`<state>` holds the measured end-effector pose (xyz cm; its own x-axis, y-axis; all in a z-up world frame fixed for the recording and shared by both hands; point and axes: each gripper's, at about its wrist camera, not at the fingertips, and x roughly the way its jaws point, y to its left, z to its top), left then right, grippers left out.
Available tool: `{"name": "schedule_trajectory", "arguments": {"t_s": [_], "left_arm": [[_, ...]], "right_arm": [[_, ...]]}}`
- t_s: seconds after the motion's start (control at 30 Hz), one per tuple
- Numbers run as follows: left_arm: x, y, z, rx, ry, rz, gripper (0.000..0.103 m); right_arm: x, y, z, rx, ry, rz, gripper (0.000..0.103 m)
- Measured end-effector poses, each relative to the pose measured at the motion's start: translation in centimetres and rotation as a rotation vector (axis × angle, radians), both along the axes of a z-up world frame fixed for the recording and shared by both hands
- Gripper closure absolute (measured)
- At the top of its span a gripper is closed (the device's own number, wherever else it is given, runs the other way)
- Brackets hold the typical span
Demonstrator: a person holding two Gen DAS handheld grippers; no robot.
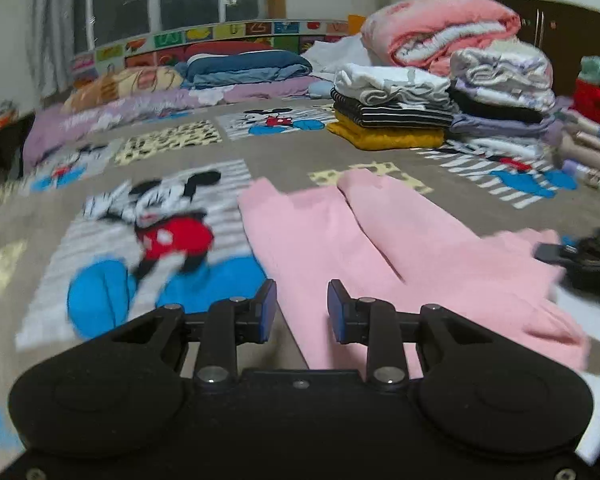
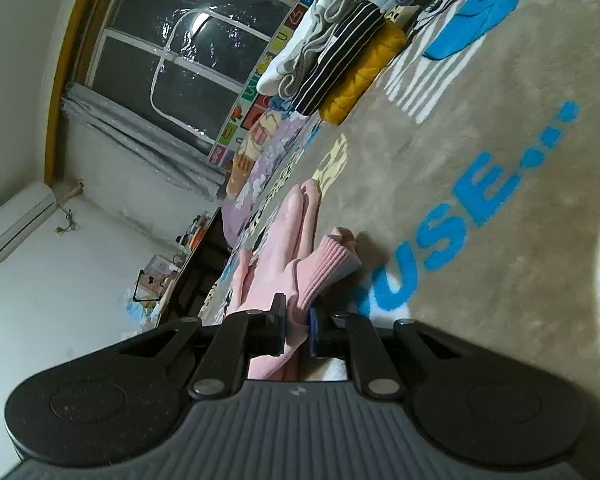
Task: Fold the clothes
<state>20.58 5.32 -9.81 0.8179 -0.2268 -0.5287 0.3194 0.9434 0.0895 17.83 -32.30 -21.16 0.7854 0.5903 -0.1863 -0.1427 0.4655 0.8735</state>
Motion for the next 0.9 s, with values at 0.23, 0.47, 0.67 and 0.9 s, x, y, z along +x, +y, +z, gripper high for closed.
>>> {"name": "schedule_trajectory", "arguments": {"t_s": [0.23, 0.47, 0.67, 0.9], "left_arm": [[9.8, 0.0, -0.7, -0.011, 0.067, 0.033, 0.076], [13.6, -1.9, -3.5, 0.015, 0.162, -0.082, 0.076], [14.0, -0.7, -1.2, -0.023, 0.119, -0.068, 0.076], [18.3, -3.3, -3.3, 0.013, 0.197, -0.081, 0.076]], "right_arm": [[-0.8, 0.3, 0.3, -0.018, -0.043, -0.027, 0.090], [-0.7, 0.0, -0.3, -0.001, -0.041, -0.031, 0.090], [-0.6, 0.0, -0.8, 0.004, -0.049, -0.029, 0.091], [-0.8, 0.0, -1.0, 0.011, -0.071, -0.024, 0.091]]}}
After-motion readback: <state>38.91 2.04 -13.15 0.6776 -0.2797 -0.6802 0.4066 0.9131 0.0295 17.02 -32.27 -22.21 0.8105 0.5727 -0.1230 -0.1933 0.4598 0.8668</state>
